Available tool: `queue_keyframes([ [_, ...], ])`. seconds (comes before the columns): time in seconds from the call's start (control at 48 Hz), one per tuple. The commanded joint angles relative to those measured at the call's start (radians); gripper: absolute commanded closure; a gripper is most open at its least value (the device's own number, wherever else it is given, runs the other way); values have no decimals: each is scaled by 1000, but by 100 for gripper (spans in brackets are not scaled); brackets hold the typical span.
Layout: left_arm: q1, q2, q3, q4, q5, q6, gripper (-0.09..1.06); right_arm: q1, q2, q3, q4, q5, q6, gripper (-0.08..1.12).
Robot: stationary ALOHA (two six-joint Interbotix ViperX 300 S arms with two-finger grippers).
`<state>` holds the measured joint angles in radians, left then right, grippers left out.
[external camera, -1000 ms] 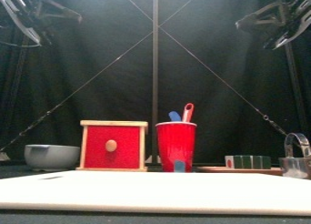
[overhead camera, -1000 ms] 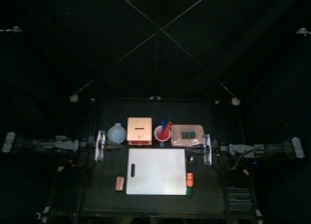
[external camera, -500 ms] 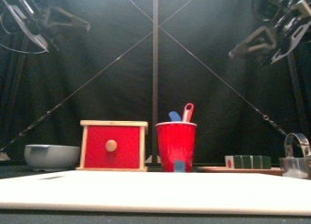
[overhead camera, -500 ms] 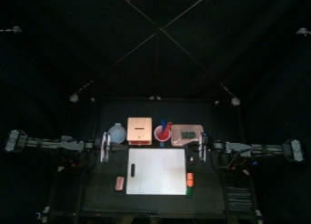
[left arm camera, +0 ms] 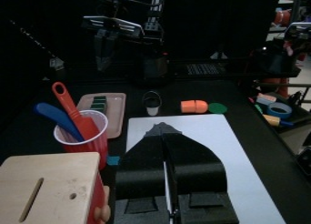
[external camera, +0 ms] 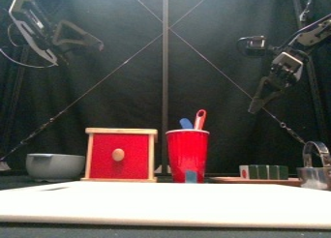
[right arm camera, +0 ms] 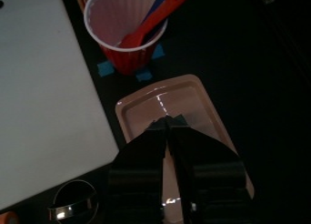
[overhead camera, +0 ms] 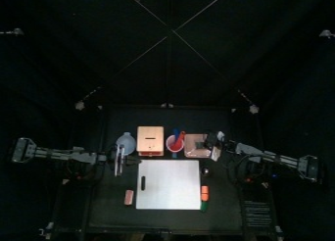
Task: Place sushi on board then cut the sushi with the knife then place the pieces on the plate
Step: Place the sushi on the board
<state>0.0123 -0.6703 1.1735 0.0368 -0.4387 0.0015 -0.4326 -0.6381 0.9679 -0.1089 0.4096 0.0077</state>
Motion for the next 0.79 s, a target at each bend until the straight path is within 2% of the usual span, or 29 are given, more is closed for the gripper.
queue_keyframes([
  [0.021, 6, 3, -23, 2, -9, 3, 100, -34, 26, -34, -5, 12, 0, 6],
  [0.083, 9, 3, -23, 2, -11, 3, 100, -49, 49, -38, -9, 25, -6, 0],
  [0.208, 15, 3, -20, 2, -9, 3, 100, -64, 104, -46, -37, 72, -48, 1],
  [0.312, 20, 3, -20, 2, -9, 3, 100, -77, 155, -57, -15, 118, -114, 1],
  [0.604, 31, 5, -20, 0, -9, 2, 100, -164, 265, -83, 173, 132, -426, 1],
  [0.792, 32, 3, -15, 0, -9, 2, 100, -236, 310, -74, 347, 103, -655, 1],
])
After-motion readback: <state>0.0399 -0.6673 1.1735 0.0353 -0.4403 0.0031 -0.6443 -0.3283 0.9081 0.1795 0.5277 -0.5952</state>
